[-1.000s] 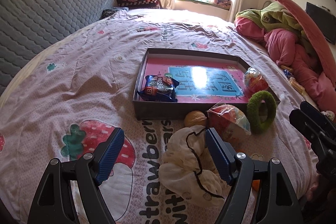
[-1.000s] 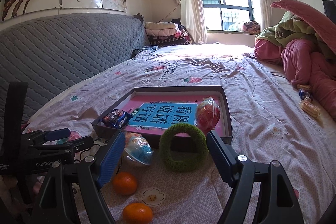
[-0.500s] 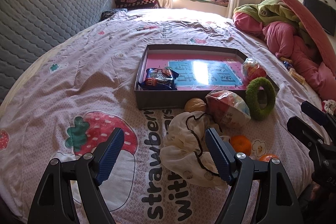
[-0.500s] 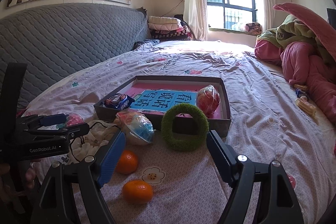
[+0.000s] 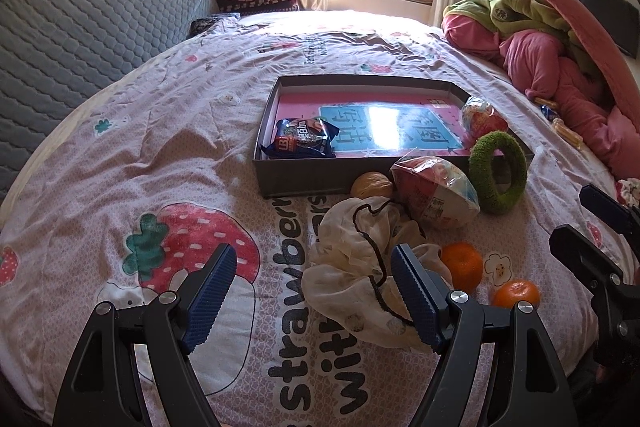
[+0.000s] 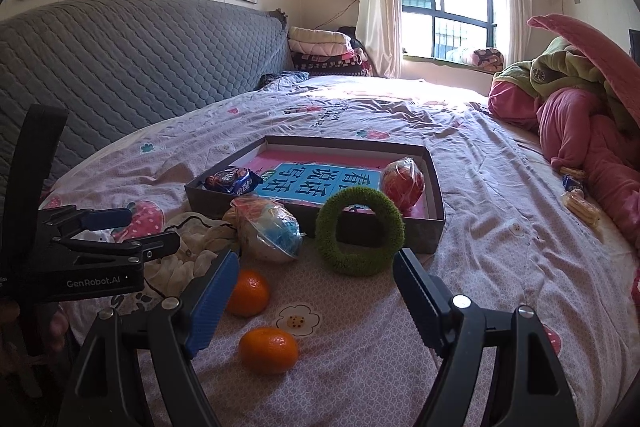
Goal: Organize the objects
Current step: 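Withdraw both open tools from the box back toward the remaining items, then move the right tool toward an orange while the left tool approaches the white scrunchie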
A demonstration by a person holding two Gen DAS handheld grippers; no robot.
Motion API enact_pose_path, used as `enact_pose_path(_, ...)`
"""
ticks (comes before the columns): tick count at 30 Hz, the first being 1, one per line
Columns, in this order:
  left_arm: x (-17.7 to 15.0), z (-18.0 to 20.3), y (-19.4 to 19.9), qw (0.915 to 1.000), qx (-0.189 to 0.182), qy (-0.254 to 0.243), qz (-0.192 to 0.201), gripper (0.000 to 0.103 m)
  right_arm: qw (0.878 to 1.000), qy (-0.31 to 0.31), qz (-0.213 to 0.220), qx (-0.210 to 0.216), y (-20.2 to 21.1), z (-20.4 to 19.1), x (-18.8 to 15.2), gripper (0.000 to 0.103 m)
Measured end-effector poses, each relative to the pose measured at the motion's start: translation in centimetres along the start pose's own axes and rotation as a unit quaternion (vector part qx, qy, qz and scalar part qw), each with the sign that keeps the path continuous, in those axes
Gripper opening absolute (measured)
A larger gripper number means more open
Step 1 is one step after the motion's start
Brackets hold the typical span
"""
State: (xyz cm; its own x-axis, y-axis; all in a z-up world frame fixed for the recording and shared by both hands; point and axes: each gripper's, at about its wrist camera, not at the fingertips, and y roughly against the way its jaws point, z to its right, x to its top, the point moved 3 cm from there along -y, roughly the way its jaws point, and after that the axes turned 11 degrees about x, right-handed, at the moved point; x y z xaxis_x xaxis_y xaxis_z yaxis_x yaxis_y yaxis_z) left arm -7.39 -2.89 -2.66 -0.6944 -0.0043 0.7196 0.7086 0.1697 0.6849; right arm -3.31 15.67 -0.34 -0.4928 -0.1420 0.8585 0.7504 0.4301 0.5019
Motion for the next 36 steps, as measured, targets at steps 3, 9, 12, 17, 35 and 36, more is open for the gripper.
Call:
enact_pose_path(3, -0.1, -0.1, -0.1, 1.0, 0.0, 0.001, -0.002, 0.08, 1.0, 0.002, -0.002, 0.0, 0.0, -0.1, -0.1, 0.079)
enact_pose_path(9, -0.4, 0.1, -0.2, 1.0, 0.001, -0.004, -0.006, 0.08, 1.0, 0.003, -0.012, 0.004, -0.2, -0.4, -0.5, 0.079)
enact_pose_path(12, -0.4, 0.1, -0.2, 1.0, 0.0, -0.004, -0.007, 0.08, 1.0, 0.006, -0.015, 0.006, -0.2, -0.6, -0.7, 0.079)
enact_pose_path(17, -0.5, 0.1, -0.3, 0.9999, -0.002, -0.002, -0.011, 0.08, 1.0, 0.01, -0.023, 0.01, -0.4, -1.0, -1.1, 0.079)
enact_pose_path(35, -1.3, 0.9, -0.5, 0.9996, -0.004, -0.017, -0.023, 0.08, 0.998, 0.003, -0.063, 0.008, -1.0, -1.9, -2.6, 0.079)
enact_pose_path(36, -1.3, 1.0, -0.6, 0.9995, -0.002, -0.02, -0.024, 0.08, 0.998, 0.004, -0.065, 0.009, -1.1, -1.9, -2.7, 0.079)
